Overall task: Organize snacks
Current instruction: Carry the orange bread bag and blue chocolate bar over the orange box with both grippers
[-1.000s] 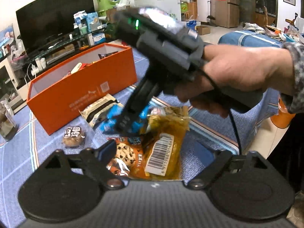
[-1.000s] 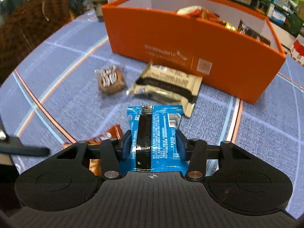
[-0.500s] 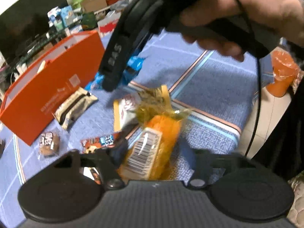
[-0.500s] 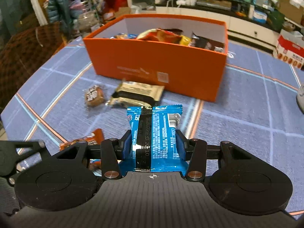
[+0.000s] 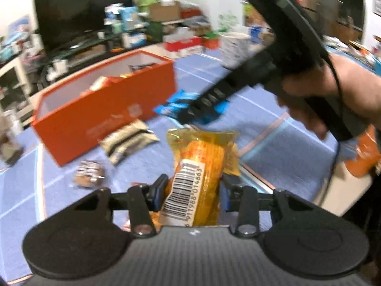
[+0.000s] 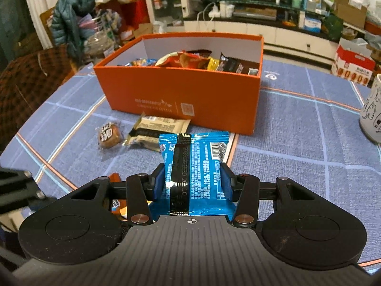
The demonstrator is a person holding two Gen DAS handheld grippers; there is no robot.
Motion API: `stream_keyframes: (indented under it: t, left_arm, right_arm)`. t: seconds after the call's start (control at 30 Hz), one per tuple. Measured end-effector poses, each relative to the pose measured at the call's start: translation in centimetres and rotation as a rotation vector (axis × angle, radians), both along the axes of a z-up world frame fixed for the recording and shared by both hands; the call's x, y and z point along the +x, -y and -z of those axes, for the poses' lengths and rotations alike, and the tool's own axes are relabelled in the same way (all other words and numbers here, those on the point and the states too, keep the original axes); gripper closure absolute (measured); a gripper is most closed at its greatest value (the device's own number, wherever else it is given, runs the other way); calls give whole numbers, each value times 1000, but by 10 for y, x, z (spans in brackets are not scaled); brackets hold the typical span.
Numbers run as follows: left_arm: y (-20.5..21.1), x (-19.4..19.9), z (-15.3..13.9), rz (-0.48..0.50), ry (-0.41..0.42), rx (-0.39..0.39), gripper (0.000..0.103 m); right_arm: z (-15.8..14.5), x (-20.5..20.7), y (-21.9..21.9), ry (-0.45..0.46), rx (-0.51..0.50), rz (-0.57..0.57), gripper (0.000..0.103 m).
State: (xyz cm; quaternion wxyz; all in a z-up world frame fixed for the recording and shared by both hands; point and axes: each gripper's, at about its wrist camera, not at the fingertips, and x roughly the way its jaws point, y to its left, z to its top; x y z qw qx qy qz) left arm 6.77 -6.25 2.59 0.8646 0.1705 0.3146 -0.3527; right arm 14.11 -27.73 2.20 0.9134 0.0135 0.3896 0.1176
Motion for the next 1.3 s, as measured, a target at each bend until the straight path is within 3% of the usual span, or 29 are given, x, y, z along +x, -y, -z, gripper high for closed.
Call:
stream_keyframes:
  t: [0.3, 0.5, 0.8, 1.3]
  left_arm:
    - [-37, 38, -8, -303, 27, -10, 62]
    - [-49, 53, -4, -426, 17, 4, 62]
    - [-59, 62, 1, -501, 10, 22, 62]
    - [-60, 64, -1, -531, 8, 5, 62]
  right_arm:
    - [-10, -10, -22, 100, -50, -1, 70]
    - [-10, -12, -34, 107, -73, -25, 70]
    - [-5, -10, -35, 88, -78, -4, 70]
    - [-6, -12, -36, 93, -85, 17, 70]
